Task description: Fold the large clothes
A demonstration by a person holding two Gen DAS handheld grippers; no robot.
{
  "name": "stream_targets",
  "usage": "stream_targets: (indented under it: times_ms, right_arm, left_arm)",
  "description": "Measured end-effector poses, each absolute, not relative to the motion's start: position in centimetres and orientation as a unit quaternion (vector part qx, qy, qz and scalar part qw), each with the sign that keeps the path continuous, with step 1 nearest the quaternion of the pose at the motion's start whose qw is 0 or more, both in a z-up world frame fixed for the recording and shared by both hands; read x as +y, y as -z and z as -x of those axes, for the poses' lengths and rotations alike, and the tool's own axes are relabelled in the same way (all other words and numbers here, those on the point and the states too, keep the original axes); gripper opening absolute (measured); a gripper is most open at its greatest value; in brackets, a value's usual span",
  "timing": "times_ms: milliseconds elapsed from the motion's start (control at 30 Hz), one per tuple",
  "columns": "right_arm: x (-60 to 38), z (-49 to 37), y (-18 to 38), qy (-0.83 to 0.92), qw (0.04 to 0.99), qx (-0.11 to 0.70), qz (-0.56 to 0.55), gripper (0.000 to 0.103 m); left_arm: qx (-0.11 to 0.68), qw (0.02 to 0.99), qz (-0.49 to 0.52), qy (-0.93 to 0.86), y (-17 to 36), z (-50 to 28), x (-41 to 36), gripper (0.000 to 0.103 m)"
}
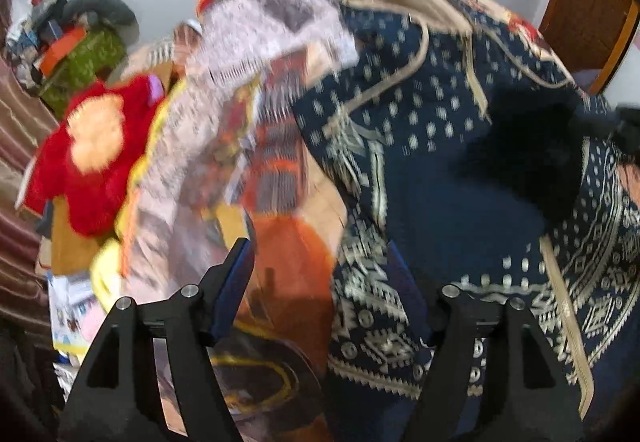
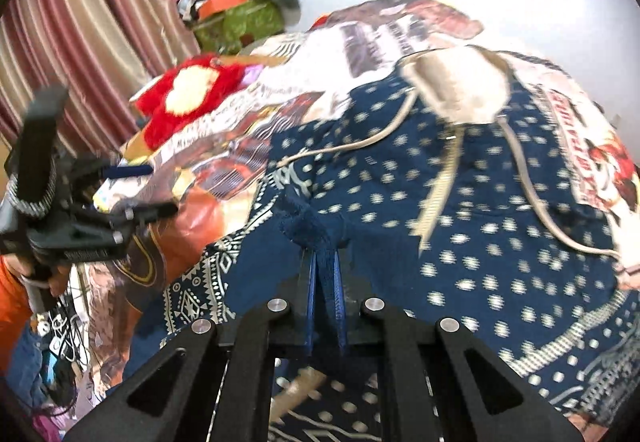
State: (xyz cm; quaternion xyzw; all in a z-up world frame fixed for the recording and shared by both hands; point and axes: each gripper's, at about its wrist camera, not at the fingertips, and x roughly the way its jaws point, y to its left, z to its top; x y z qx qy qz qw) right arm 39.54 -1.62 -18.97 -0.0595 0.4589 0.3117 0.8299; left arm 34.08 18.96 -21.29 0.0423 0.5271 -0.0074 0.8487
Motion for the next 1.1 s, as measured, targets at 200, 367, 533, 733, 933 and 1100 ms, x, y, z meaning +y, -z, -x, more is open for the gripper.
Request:
stream_targets:
  times_ms: [200, 367, 533, 733, 933, 1100]
  right_arm:
    - [-7.2, -39.9, 17.4, -0.277, 0.850, 0.448, 0.017, 0.006]
    - [-11.9, -40.9, 16.7, -0.246, 0.864, 0.440, -0.015, 0.006]
    - [-15.6, -41.6, 16.1, -0.214, 0.877, 0.429, -0.022, 0.004]
    - [-19.8, -41.7, 16.4, -0.188, 0.878, 0.441, -0.026, 0.004]
    - [-20.8, -42.0, 19.4, -0.207, 0.836, 0.508, -0.018, 0.006]
    - [-19.7, -42.8, 21.7, -0.212, 0.815, 0.539, -0.029, 0.006]
  left_arm:
    - [0.583, 0.811, -0.044, 0.001, 26.5, -33.0, 17.8, 0.068]
    - [0.591, 0.805, -0.044, -0.034, 29.5, -33.6, 17.2, 0.069]
    - [0.567, 0.821, -0.040, -0.051, 29.3, -34.8, 16.3, 0.070]
    - [0.538, 0.838, -0.021, -0.084, 28.9, -36.3, 16.8, 0.070]
    - [0.516, 0.852, 0.004, -0.091, 28.4, -36.6, 18.7, 0.070]
    - [0.522, 0.849, -0.002, -0.082, 28.5, -36.5, 18.8, 0.070]
